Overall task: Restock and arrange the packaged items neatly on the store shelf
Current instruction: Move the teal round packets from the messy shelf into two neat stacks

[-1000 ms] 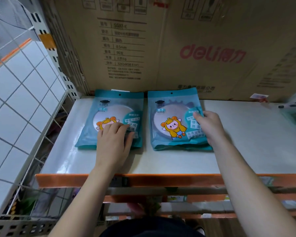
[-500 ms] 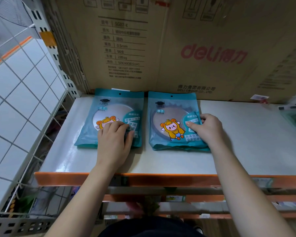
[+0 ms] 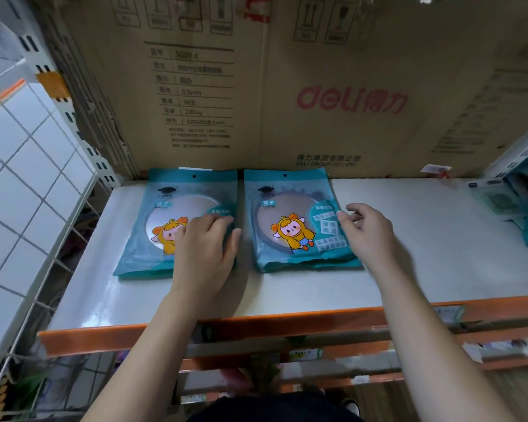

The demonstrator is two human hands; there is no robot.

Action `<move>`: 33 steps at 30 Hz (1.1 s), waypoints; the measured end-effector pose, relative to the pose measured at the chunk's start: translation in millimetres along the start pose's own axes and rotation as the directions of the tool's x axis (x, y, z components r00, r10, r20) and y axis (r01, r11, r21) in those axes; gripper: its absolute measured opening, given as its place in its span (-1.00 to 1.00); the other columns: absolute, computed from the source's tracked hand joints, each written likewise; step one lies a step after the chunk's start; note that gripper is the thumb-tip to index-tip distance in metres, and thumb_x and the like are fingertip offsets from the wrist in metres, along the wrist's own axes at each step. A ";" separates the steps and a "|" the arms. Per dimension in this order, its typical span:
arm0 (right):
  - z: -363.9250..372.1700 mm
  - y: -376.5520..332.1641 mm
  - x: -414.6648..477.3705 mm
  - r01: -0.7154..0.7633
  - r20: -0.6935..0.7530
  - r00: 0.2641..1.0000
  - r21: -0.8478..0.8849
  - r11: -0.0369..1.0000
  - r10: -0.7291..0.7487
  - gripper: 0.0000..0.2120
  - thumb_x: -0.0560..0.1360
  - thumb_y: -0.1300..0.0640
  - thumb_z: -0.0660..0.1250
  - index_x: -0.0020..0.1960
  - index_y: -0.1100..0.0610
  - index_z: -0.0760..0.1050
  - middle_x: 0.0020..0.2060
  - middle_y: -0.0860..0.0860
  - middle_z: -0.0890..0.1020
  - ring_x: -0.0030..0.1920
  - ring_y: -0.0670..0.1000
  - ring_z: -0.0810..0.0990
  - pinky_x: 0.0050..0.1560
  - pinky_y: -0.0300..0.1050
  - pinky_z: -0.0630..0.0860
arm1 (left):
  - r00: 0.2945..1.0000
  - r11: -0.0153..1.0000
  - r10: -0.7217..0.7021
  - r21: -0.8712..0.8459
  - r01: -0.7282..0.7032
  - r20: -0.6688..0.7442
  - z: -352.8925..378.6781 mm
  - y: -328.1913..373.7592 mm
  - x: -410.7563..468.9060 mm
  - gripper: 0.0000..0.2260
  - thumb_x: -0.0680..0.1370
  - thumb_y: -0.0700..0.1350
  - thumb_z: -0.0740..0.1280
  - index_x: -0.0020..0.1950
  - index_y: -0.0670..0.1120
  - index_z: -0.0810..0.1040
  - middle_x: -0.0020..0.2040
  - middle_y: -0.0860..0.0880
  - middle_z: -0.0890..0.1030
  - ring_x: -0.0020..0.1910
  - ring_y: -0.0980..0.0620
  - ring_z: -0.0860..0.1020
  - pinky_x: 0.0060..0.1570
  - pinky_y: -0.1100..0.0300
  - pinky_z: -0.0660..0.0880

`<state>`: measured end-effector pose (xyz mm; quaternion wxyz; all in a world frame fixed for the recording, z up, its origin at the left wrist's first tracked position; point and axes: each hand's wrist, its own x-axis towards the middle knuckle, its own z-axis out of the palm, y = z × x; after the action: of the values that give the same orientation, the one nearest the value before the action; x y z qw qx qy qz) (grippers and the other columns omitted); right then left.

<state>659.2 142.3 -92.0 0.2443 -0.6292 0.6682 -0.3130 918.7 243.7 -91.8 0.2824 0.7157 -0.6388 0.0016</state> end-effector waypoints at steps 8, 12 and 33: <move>-74.9 43.9 -18.8 0.141 -0.225 0.962 -0.084 0.986 -0.157 -0.73 0.57 0.11 0.32 0.21 0.19 0.56 0.08 0.12 0.63 0.03 0.09 0.61 0.09 0.02 0.55 | 0.960 0.968 0.250 -0.024 -0.249 0.129 33.8 93.8 33.9 -0.73 0.61 0.00 0.22 0.20 -0.09 0.57 0.14 -0.08 0.58 0.10 -0.16 0.52 0.07 -0.03 0.35; -127.8 84.1 -31.0 0.078 -0.310 0.944 -0.120 0.990 -0.112 -0.73 0.57 0.11 0.31 0.23 0.19 0.55 0.07 0.12 0.62 0.04 0.08 0.60 0.11 0.00 0.52 | 0.920 0.932 0.359 -0.109 -0.345 0.160 59.6 163.2 30.9 -0.73 0.60 0.00 0.24 0.20 -0.10 0.59 0.10 -0.09 0.60 0.06 -0.19 0.53 0.04 -0.03 0.35; -451.0 340.0 -39.9 -0.056 -0.452 0.892 -0.125 0.991 -0.006 -0.70 0.57 0.10 0.31 0.25 0.21 0.53 0.06 0.06 0.63 0.07 0.02 0.58 0.11 -0.13 0.48 | 0.806 0.818 0.563 -0.259 -0.514 0.179 204.3 573.1 -25.7 -0.71 0.59 0.01 0.25 0.23 -0.08 0.56 0.16 -0.09 0.60 0.11 -0.15 0.54 0.09 -0.05 0.38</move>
<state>104.0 236.2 -32.6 0.0438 -0.5458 0.7342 -0.4014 316.2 170.2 -42.4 0.2577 0.4666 -0.8431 -0.0708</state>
